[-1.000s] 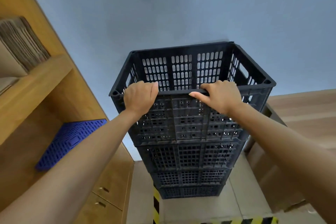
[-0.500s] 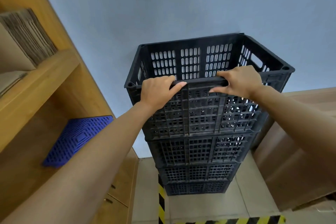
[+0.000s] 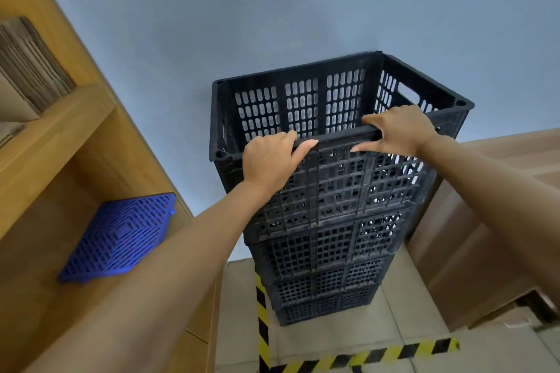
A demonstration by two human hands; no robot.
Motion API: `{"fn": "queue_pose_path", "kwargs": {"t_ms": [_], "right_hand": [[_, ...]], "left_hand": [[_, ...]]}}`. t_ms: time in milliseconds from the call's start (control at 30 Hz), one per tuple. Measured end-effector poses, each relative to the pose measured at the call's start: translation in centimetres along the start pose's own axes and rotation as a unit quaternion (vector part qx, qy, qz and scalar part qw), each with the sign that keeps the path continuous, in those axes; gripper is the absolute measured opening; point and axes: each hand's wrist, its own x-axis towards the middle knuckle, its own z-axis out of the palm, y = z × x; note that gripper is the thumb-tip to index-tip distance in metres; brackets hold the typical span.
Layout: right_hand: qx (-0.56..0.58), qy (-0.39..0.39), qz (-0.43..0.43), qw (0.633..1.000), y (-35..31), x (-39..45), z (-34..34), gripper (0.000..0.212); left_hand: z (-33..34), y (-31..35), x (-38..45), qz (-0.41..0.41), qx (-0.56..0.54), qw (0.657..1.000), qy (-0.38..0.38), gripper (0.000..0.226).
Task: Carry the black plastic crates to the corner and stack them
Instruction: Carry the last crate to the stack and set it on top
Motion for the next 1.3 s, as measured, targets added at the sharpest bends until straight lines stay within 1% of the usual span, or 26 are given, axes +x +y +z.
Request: {"fn": "queue_pose_path", "kwargs": {"t_ms": [100,200,267,367,467,600,667,733,833,1033,1100,1167,1233,1300], "right_hand": [[0.001,0.011,0.009,1.000,-0.2,-0.5,-0.2,0.092],[-0.006,0.013,0.018,1.000,-0.3,-0.6,0.2,0.074],[-0.003,0.009,0.024,1.000,-0.5,-0.7,0.3,0.068],[0.003,0.011,0.028,1.000,-0.9,-0.5,0.3,0.069],[-0.006,0.021,0.031,0.999,-1.4,-0.2,0.6,0.074],[-0.002,0.029,0.030,0.999,-2.8,1.0,1.3,0.073],[0.003,0.030,0.033,0.999,-3.3,1.5,1.5,0.076],[0.010,0.012,0.033,0.999,-3.5,1.8,1.5,0.076],[0.025,-0.011,0.043,0.999,-3.6,2.0,1.0,0.069],[0.062,-0.023,0.094,0.993,-5.2,1.2,0.8,0.055],[0.094,-0.062,0.090,0.990,-5.2,0.9,-0.1,0.052],[0.127,-0.099,0.073,0.984,-4.5,0.4,-0.8,0.052],[0.144,-0.107,0.057,0.982,-3.6,-0.3,-0.9,0.050],[0.145,-0.098,0.038,0.984,-3.0,-0.9,-0.7,0.044]], "left_hand": [[-0.4,0.0,-0.1,0.011,-0.004,1.000,0.002,0.061],[-0.3,-0.3,-0.1,0.020,-0.002,1.000,0.009,0.059],[-0.2,-0.5,0.0,0.020,-0.002,1.000,0.013,0.059],[0.0,-1.1,0.3,0.030,-0.001,0.999,0.013,0.061],[0.7,-2.3,0.7,0.037,-0.009,0.999,0.016,0.059],[1.5,-4.8,1.4,0.037,-0.018,0.999,0.005,0.058],[1.8,-5.7,1.7,0.031,-0.020,0.999,-0.012,0.065],[1.9,-6.1,1.7,0.030,-0.021,0.999,-0.024,0.070],[1.4,-5.9,1.8,0.030,-0.026,0.998,-0.054,0.070],[0.1,-6.0,1.1,0.023,-0.035,0.990,-0.132,0.071],[-0.6,-5.6,0.9,0.010,-0.040,0.985,-0.165,0.071],[-1.0,-5.1,0.9,-0.025,-0.046,0.979,-0.197,0.069],[-1.2,-4.5,0.7,-0.054,-0.035,0.974,-0.217,0.065],[-1.4,-3.9,0.4,-0.065,-0.022,0.974,-0.214,0.058]]}}
